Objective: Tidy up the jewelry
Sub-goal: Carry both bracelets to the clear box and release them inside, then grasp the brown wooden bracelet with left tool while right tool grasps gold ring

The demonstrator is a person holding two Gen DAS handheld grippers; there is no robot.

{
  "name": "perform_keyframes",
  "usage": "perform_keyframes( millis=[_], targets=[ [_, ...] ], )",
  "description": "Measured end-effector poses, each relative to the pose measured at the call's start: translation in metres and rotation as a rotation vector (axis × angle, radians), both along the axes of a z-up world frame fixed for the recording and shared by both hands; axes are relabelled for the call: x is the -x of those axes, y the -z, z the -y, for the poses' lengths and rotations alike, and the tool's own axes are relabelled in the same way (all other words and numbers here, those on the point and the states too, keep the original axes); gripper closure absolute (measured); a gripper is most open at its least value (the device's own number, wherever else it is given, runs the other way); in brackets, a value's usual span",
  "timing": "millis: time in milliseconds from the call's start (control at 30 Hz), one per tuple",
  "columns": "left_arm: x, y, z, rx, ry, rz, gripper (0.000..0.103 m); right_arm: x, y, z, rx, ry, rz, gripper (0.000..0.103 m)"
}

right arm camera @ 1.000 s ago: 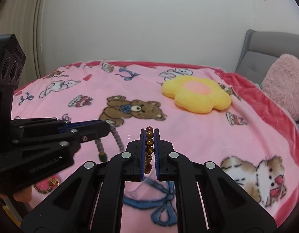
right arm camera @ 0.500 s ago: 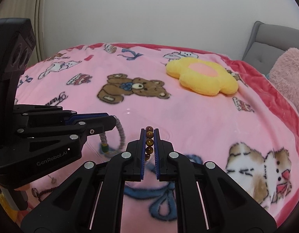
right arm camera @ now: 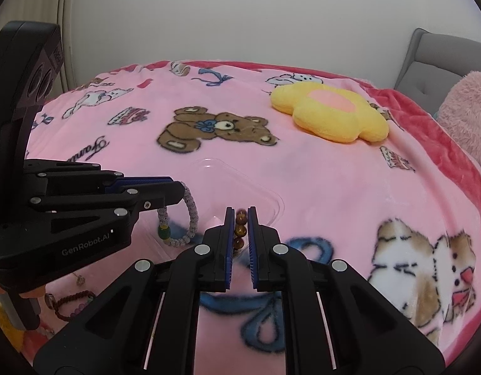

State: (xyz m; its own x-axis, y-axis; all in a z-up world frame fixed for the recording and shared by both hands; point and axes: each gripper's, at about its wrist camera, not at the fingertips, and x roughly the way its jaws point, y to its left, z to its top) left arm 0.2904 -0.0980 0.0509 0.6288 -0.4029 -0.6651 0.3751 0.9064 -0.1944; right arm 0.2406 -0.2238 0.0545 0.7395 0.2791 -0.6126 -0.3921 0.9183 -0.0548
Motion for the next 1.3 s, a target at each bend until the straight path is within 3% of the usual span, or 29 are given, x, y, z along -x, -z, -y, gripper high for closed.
perform_keyframes(
  millis=[167, 367, 433, 500, 533, 600, 700, 900, 1200, 1300],
  targets=[
    [0.006, -0.009, -0.004, -0.005, -0.008, 0.038, 0.092, 0.006, -0.006, 0.001, -0.015, -0.001, 0.004, 0.081],
    [0.023, -0.024, -0.016, -0.011, -0.006, 0.074, 0.075, 0.024, -0.018, 0.004, -0.028, -0.011, 0.031, 0.071],
    [0.033, -0.028, -0.022, -0.041, -0.001, 0.1, 0.059, 0.035, -0.022, 0.007, -0.043, -0.025, 0.033, 0.059],
    [0.048, -0.031, -0.03, -0.085, 0.0, 0.146, 0.042, 0.046, -0.024, 0.008, -0.051, -0.049, 0.042, 0.058],
    [0.06, -0.032, -0.035, -0.115, 0.003, 0.18, 0.036, 0.055, -0.024, 0.008, -0.052, -0.068, 0.048, 0.052],
    [0.077, -0.032, -0.044, -0.154, 0.009, 0.219, 0.032, 0.071, -0.023, 0.009, -0.06, -0.092, 0.068, 0.04],
    [0.102, -0.027, -0.062, -0.177, 0.002, 0.251, 0.02, 0.092, -0.016, 0.006, -0.053, -0.123, 0.082, 0.037],
    [0.132, -0.006, -0.102, -0.171, -0.068, 0.272, 0.016, 0.117, 0.01, -0.003, -0.047, -0.15, 0.084, 0.033],
    [0.147, 0.027, -0.14, -0.212, -0.127, 0.229, 0.016, 0.109, 0.042, -0.01, -0.035, -0.126, 0.034, 0.034],
    [0.146, 0.036, -0.148, -0.208, -0.152, 0.209, 0.016, 0.104, 0.049, -0.008, -0.042, -0.115, 0.002, 0.045]
  ],
)
